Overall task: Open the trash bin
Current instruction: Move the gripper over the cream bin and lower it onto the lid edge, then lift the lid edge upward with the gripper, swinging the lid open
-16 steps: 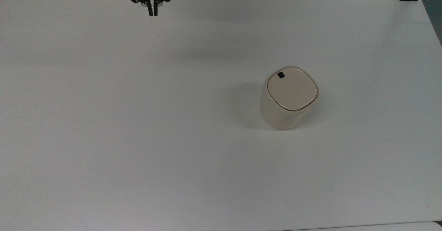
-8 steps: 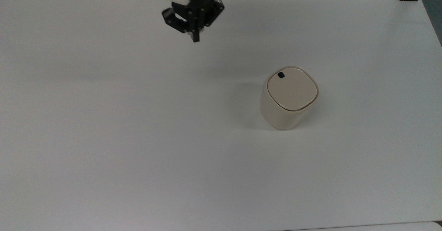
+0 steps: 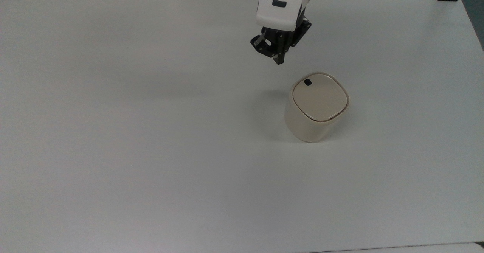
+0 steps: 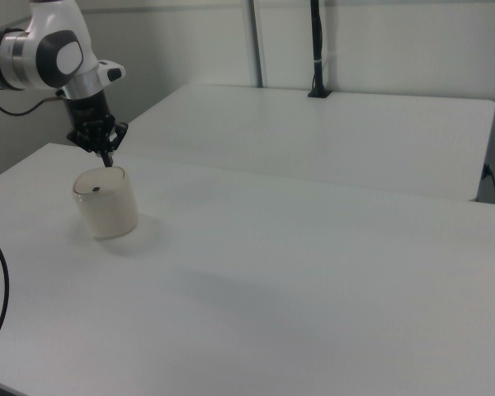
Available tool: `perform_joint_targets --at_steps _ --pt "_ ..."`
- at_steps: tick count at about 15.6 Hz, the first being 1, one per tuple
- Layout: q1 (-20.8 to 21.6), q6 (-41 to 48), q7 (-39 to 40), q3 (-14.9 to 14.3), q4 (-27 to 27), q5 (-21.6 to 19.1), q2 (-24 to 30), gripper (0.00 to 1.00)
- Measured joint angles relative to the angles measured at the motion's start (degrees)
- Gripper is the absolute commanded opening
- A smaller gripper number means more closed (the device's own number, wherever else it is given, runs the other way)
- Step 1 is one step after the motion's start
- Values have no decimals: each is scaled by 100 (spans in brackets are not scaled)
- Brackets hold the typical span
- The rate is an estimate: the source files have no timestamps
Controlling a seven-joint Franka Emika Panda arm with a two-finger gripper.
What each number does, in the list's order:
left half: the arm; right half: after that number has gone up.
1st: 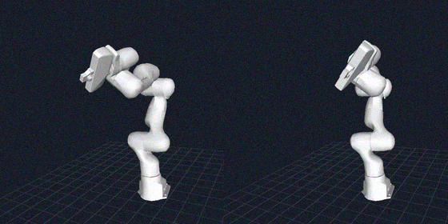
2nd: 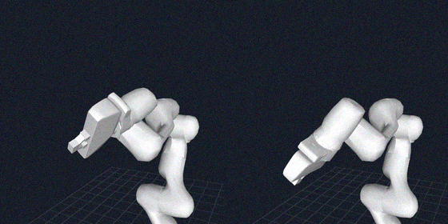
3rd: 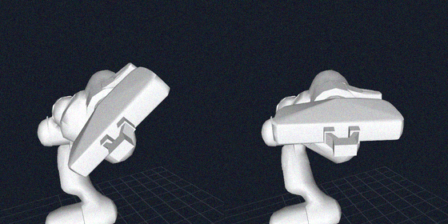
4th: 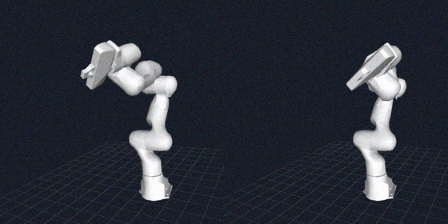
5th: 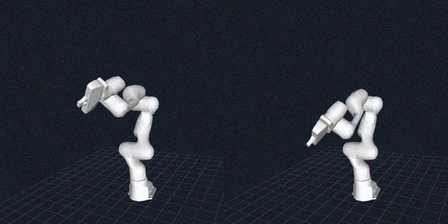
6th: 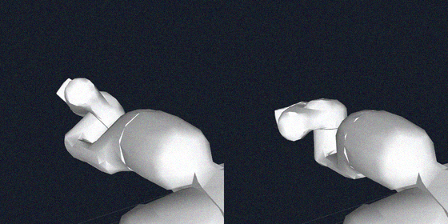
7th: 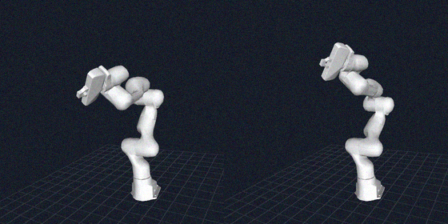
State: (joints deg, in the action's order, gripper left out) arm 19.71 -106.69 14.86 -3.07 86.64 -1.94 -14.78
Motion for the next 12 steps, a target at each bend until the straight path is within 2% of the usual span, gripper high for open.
perform_joint_targets --at_steps 4,7,12 --pt "139 -485 30 49 5 -146 -225 0" --pt "201 -854 31 200 11 -150 -498 0" --pt "261 -924 23 325 8 -150 -758 0"
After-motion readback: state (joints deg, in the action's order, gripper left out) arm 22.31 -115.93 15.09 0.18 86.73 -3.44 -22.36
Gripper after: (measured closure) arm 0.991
